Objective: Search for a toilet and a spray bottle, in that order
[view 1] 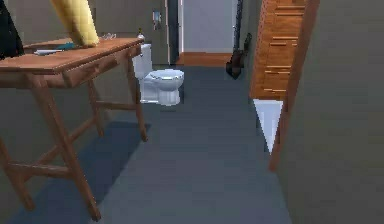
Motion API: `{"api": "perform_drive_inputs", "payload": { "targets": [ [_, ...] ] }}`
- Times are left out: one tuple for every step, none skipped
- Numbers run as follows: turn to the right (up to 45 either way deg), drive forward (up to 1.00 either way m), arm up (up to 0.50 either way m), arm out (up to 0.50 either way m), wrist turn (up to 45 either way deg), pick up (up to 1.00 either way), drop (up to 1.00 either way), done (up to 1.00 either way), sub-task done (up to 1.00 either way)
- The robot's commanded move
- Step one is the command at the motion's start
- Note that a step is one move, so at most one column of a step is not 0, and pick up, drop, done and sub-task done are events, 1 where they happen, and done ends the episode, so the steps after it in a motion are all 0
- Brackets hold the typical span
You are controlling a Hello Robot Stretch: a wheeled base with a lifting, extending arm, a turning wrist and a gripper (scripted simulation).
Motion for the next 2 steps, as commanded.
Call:
{"api": "perform_drive_inputs", "payload": {
  "targets": [
    [0.0, 1.00, 0.00, 0.00, 0.0, 0.00, 0.00, 0.00, 0.00],
    [0.0, 1.00, 0.00, 0.00, 0.0, 0.00, 0.00, 0.00, 0.00]
  ]
}}
